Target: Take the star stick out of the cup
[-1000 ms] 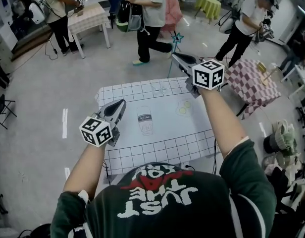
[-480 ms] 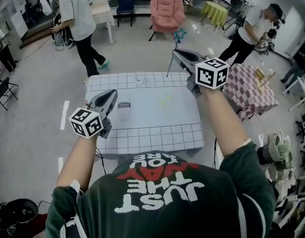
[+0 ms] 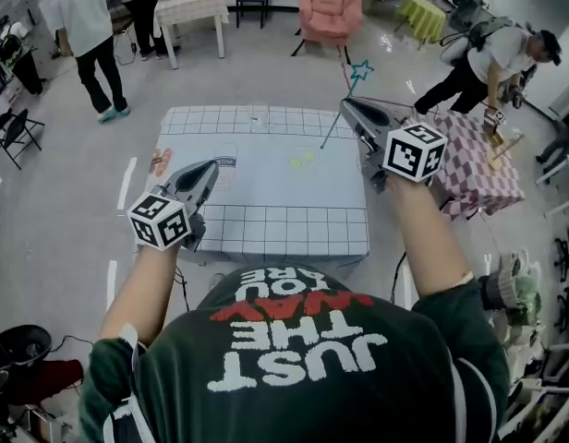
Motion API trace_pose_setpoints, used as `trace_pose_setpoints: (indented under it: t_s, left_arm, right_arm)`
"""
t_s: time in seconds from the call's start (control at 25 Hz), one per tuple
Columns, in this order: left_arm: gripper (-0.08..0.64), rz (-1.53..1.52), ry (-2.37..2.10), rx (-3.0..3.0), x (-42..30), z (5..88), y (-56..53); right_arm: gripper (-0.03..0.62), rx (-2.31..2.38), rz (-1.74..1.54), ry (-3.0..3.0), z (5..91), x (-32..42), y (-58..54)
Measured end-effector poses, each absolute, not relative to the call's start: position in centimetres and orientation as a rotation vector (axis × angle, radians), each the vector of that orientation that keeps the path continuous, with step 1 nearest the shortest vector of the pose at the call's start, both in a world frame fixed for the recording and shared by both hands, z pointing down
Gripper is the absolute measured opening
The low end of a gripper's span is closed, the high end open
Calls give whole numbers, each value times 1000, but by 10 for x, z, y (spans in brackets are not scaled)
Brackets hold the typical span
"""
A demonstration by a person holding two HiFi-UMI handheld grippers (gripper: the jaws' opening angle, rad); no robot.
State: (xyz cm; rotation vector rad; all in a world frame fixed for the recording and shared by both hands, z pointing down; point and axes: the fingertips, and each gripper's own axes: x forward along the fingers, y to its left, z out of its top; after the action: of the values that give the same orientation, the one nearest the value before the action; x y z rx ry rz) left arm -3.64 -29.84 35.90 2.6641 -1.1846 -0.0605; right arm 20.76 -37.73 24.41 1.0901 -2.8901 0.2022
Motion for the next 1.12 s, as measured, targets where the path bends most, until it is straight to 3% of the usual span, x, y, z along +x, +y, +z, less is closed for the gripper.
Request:
trace_pose_setpoints:
  t_s: [0.6, 1.12]
  left_arm:
    - [9, -11, -1081, 2596, -84, 429, -290]
    - [9, 72, -977, 2505, -132, 513, -292]
  right_arm:
    - [43, 1157, 453, -2821, 322, 165, -350]
    - [43, 1242, 896, -2728, 441, 124, -347]
